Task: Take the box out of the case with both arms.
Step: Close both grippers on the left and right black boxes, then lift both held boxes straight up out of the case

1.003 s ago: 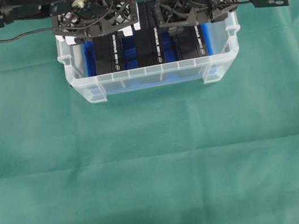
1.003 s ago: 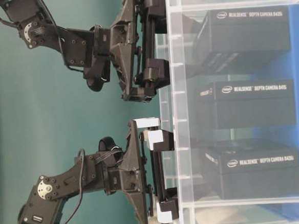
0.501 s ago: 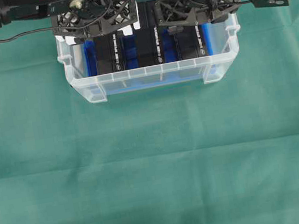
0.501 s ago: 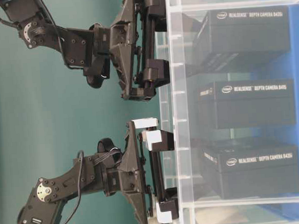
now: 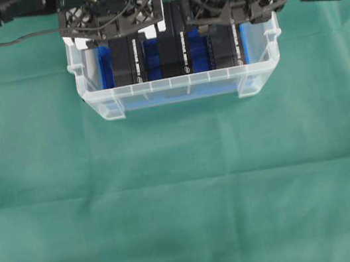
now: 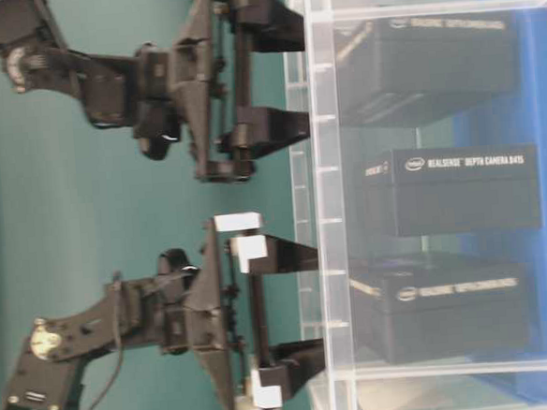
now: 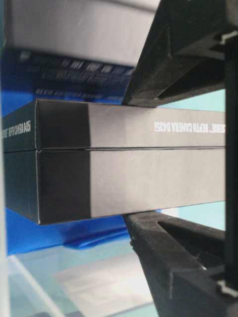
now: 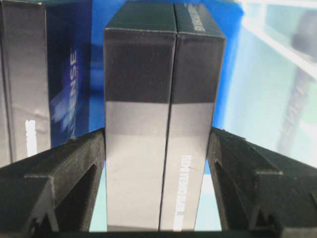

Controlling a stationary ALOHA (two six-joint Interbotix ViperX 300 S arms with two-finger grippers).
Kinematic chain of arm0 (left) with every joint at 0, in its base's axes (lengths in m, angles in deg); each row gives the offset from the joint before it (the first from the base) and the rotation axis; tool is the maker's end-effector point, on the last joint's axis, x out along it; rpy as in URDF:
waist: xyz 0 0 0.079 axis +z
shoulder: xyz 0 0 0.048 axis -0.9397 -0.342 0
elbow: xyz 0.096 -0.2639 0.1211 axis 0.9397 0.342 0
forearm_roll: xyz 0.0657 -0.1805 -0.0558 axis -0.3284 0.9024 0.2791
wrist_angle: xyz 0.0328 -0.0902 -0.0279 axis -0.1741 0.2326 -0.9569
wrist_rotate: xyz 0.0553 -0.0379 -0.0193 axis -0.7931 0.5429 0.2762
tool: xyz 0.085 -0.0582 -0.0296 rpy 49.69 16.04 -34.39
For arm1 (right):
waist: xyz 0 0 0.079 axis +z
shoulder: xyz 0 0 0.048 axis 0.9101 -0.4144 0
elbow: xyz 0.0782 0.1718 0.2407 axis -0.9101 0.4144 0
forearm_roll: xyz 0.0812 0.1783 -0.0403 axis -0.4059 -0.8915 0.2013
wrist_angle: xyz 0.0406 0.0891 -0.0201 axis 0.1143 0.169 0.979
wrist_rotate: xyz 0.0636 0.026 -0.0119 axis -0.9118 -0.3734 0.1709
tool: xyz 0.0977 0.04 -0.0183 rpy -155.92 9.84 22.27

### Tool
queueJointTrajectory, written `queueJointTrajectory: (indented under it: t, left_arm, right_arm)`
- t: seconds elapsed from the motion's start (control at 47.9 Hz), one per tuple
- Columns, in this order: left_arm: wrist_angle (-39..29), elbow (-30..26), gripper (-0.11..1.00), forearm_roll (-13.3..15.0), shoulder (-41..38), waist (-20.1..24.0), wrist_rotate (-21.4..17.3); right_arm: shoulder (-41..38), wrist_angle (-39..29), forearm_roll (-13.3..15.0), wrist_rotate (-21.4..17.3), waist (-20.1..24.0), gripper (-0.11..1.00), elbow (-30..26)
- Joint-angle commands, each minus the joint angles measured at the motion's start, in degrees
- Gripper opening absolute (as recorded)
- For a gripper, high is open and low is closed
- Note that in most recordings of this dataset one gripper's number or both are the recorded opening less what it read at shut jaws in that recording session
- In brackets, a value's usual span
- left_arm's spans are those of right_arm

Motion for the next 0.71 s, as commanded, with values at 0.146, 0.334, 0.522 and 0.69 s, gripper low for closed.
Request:
queueJointTrajectory:
  t: [0.146, 0.334, 0.522, 0.69]
  left_arm:
    - [-5.2, -7.4, 0.63, 0.1, 2.7, -0.3, -0.3]
    - [-9.1, -11.7, 0.63, 0.0, 3.7, -0.2, -0.4]
    - [-13.2, -16.0, 0.63, -0.5, 4.7, -0.3, -0.5]
    - [-16.5, -20.6, 0.63, -1.1, 5.6, -0.3, -1.1]
  right_arm:
    - [4.8, -4.0, 2.1, 0.0, 0.4, 0.65, -5.8]
    - [6.5, -8.6, 3.3, 0.3, 0.6, 0.65, -8.9]
    - [6.9, -11.6, 3.3, 2.5, 1.2, 0.65, -12.7]
    - [6.9, -15.0, 3.3, 4.1, 1.4, 0.65, -16.7]
